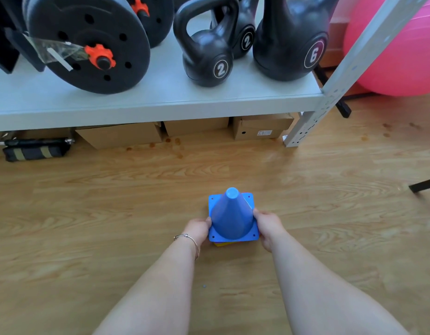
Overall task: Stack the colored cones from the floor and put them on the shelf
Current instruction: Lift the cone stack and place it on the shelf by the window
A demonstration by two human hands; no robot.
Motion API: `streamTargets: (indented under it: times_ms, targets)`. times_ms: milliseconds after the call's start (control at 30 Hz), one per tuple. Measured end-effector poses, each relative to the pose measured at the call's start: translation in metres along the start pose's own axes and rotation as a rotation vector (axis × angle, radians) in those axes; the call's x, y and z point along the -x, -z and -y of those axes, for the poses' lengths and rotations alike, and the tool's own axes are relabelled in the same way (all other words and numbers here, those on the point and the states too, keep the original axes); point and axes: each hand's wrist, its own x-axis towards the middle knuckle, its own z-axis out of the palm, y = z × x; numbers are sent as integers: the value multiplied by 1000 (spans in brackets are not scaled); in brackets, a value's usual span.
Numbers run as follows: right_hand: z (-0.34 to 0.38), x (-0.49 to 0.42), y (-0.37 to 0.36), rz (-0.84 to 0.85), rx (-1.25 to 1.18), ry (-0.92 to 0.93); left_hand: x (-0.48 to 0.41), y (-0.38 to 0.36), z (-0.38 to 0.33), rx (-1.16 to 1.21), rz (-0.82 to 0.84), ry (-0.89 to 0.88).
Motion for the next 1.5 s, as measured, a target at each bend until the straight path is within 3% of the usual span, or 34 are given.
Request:
streamTargets:
  times_ms: [100, 300, 700, 1133, 1500]
  targets:
    - [6, 20, 4, 4, -25, 49, 22, 3, -10, 141, 83, -32]
    - [34, 104, 38, 39, 4, 99, 111, 12, -28, 168, 178, -58]
    - [132, 323, 123, -20, 41, 219, 325, 1, -109, 178, 78, -129]
    - [242, 586, 211, 18, 8, 342, 619, 13, -220, 185, 192, -256]
    - [311, 723, 230, 64, 62, 433, 791, 44, -282, 232, 192, -317]
